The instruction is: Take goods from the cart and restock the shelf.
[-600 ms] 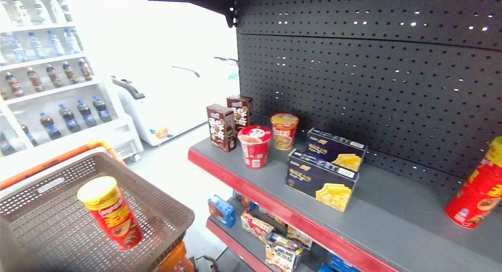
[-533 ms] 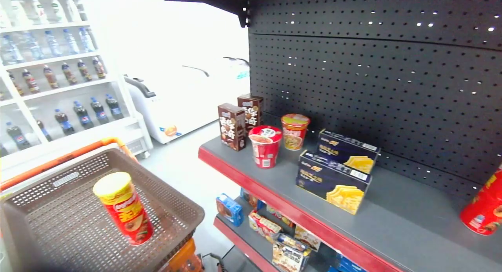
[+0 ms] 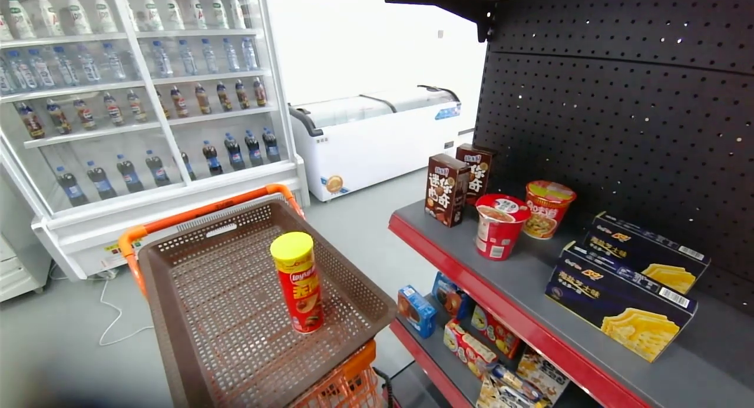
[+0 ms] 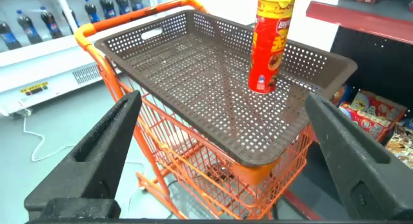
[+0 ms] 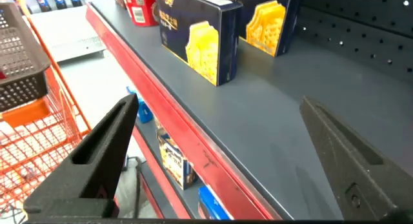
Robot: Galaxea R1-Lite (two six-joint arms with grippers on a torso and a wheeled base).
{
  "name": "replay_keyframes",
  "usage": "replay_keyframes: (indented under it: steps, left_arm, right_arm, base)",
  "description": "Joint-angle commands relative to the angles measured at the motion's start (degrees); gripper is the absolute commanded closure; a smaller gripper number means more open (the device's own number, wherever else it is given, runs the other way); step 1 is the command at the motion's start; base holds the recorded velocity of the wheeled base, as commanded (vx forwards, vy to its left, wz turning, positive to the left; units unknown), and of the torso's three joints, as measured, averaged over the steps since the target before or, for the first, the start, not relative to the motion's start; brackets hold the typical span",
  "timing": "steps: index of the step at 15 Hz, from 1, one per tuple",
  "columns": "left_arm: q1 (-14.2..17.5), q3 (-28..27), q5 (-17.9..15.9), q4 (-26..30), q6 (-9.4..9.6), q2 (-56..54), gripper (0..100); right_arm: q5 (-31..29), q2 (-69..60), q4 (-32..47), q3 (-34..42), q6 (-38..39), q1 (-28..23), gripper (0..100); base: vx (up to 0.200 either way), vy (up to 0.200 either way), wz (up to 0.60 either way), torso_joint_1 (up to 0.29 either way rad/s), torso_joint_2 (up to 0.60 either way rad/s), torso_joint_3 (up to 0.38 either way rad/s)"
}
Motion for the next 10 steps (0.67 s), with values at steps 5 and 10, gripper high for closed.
replay_keyframes:
  steps: [5,10]
  left_arm:
    - [1.2,-21.7,3.7,10.3,3.18,18.3,0]
    - [-2.0,-25.1,-3.3,6.4,-0.25,45.3,0]
  right_arm:
    - [0.0,0.0,0.1,0.0,0.0,0.0,0]
    - [0.0,0.0,0.1,0.0,-0.1,0.0,0]
  base:
    - [0.000,0.000,0.00,0.000,0.00,0.000]
    - [0.000,0.000,0.00,0.000,0.00,0.000]
